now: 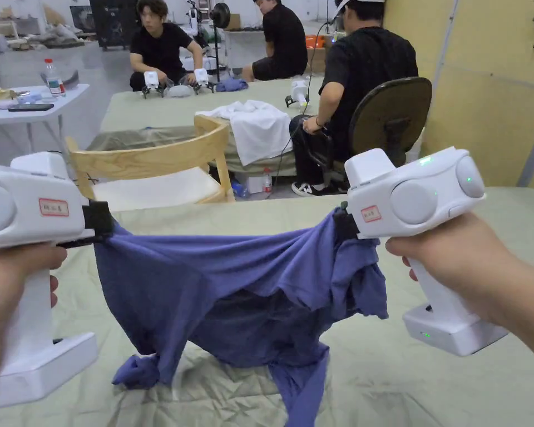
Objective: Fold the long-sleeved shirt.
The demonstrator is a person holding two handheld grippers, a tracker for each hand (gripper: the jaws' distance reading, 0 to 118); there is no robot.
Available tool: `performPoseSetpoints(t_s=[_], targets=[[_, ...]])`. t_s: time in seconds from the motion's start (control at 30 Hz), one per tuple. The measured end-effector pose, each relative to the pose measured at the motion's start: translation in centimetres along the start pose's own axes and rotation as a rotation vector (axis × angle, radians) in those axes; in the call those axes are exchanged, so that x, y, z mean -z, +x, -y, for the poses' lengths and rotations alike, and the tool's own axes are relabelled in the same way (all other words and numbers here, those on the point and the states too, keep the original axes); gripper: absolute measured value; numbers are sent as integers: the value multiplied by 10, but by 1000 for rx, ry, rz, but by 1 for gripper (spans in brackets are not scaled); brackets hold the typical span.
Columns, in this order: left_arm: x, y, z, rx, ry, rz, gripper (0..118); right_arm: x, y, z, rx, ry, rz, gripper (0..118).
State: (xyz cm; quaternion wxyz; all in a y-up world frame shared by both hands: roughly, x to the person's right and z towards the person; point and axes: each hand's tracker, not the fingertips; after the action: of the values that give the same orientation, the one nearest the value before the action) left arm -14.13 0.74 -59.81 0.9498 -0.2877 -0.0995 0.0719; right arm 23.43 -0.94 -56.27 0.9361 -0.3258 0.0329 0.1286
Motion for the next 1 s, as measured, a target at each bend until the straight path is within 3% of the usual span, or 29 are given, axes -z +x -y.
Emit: performPoseSetpoints(t_s=[0.07, 0.17, 0.33, 0.5, 0.73, 0.9, 0.93, 0.97, 1.0], targets=[[23, -9, 41, -52, -92, 0, 0, 31, -12, 39, 14, -88, -26, 12], [44, -23, 104, -205, -232, 13, 0, 54, -23, 105, 96, -163, -129, 12], [13, -22, 177, -96, -296, -13, 0, 30, -35, 179, 120, -240, -113, 12], [-66, -23, 215, -12, -290, 5, 0, -35, -47, 216, 73, -223, -128, 12], [-147, -36, 266, -37, -368, -16, 0, -99, -74, 280, 5, -326, -207, 12], [-184, -37, 297, -13, -427, -23, 0, -136, -91, 311, 7, -337, -214, 12], [-189, -36, 299, -22, -426, -21, 3, -140, -90, 314, 28, -340, -222, 17], [-195, -36, 302, -38, -421, -6, 25, -146, -88, 317, 83, -319, -227, 45], [-199, -35, 301, -59, -411, 16, 64, -152, -83, 319, 137, -307, -247, 80]])
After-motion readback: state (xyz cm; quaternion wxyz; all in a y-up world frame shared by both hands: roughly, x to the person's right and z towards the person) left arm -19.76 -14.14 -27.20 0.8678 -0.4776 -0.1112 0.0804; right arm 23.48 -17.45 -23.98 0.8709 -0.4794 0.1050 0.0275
